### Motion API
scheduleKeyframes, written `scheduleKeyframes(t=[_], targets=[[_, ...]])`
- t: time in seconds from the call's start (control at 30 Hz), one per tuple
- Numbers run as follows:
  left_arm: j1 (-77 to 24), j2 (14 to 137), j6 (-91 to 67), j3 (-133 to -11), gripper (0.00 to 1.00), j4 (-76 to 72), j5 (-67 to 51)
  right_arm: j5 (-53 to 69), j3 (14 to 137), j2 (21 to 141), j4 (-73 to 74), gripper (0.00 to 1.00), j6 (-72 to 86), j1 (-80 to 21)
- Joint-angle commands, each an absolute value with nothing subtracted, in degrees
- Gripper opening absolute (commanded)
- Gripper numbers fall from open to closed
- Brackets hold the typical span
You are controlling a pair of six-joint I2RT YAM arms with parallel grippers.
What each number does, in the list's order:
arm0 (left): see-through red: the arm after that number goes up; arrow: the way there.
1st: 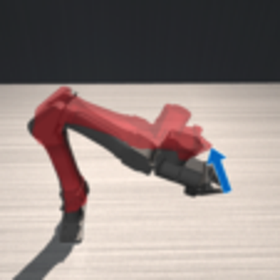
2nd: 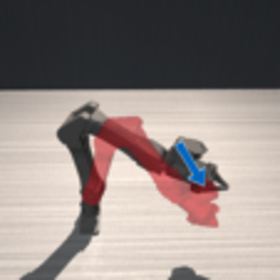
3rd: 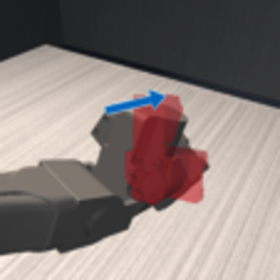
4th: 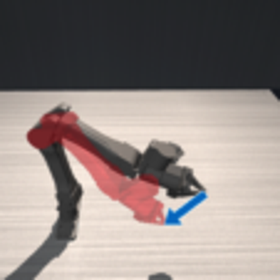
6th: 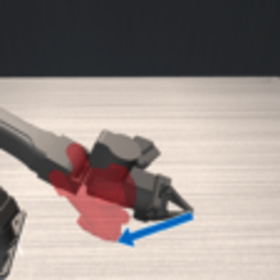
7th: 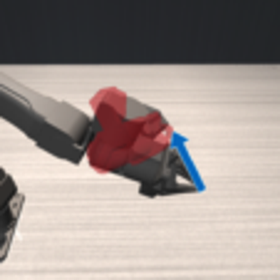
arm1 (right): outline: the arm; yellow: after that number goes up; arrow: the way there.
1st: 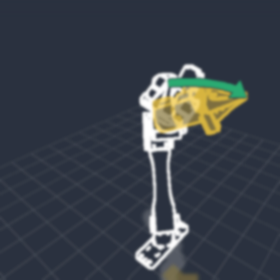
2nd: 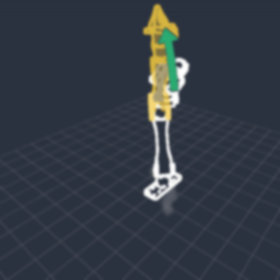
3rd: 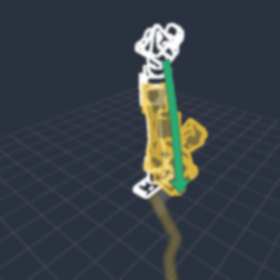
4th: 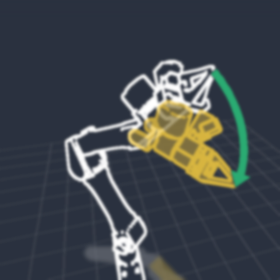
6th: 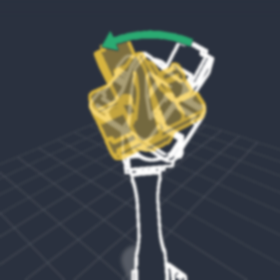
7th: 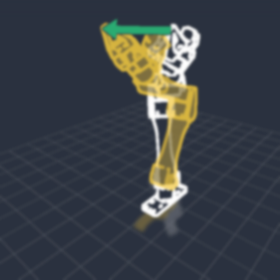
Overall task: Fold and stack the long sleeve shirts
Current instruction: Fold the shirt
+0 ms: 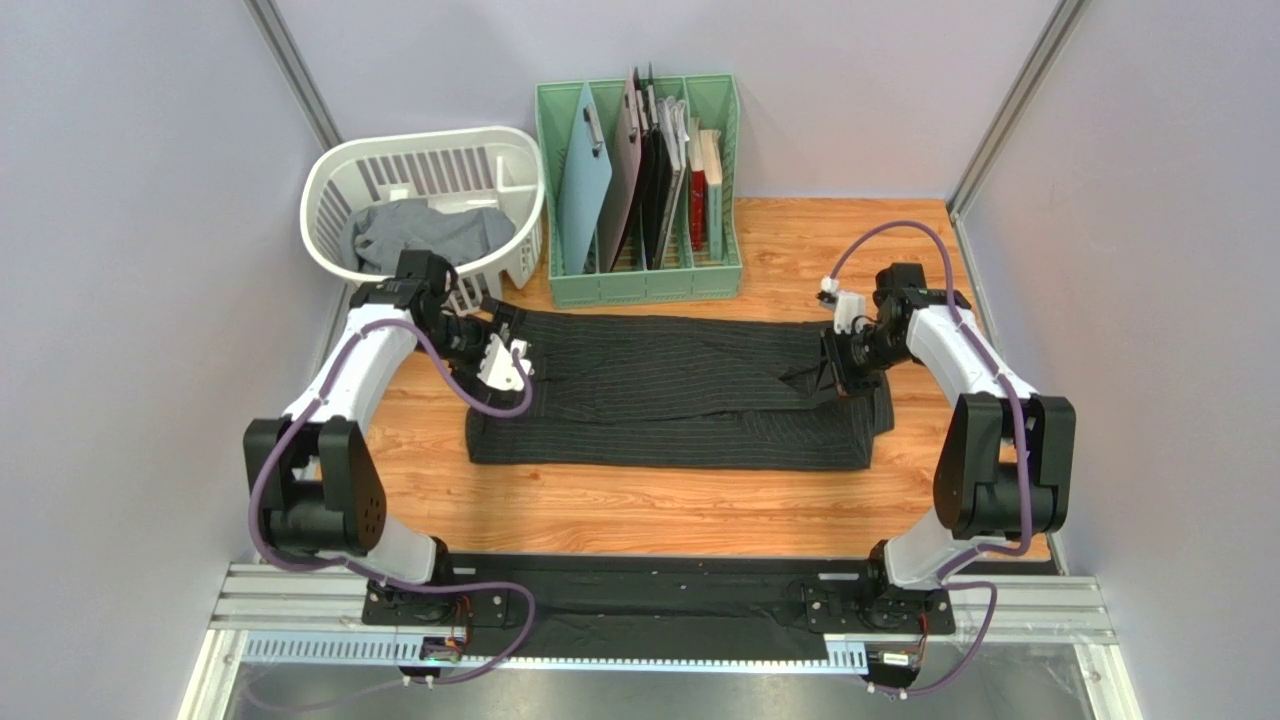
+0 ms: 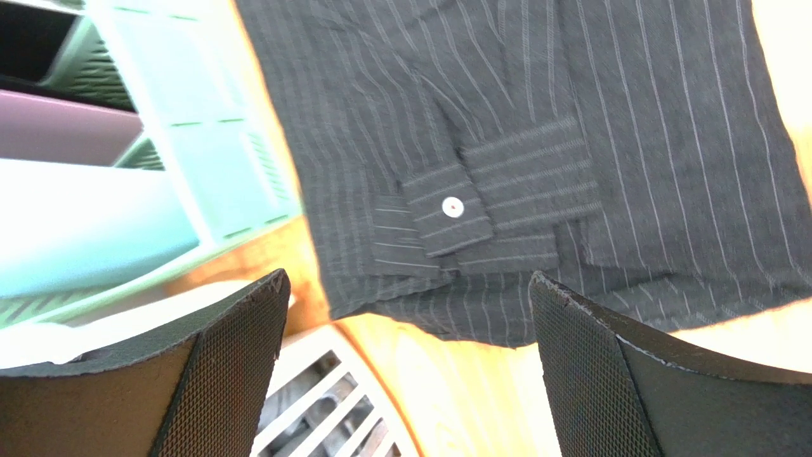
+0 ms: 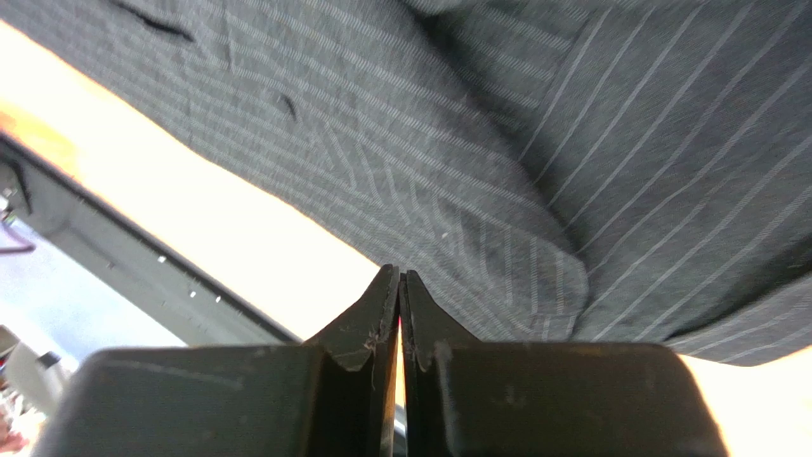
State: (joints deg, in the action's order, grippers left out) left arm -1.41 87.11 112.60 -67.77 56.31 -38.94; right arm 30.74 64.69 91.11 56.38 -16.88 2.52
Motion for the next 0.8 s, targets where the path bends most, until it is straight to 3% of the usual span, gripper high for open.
scheduleKeyframes(t=[0.0,0.23,0.47,0.6,0.77], targets=[[-4.4,81.7,94.3,-63.9,0.99,48.6,-42.3,26.4,66.9,93.4,50.7,0.08,-14.8,1.5],[-9.0,81.8,57.8,-67.7,0.99,44.2,-33.3,14.6,68.2,102.0,48.5,0.07,-17.0,0.6],[-8.6,77.8,49.5,-66.5,0.99,39.4,-38.6,1.3,73.5,111.5,46.0,0.05,-23.2,2.8],[-9.8,80.4,51.7,-68.1,0.99,41.6,-34.8,-5.7,85.3,118.7,44.4,0.05,-26.4,6.1],[-16.0,83.1,55.2,-66.4,0.99,43.7,-30.2,-7.7,110.8,125.9,48.8,0.08,-26.2,8.6]])
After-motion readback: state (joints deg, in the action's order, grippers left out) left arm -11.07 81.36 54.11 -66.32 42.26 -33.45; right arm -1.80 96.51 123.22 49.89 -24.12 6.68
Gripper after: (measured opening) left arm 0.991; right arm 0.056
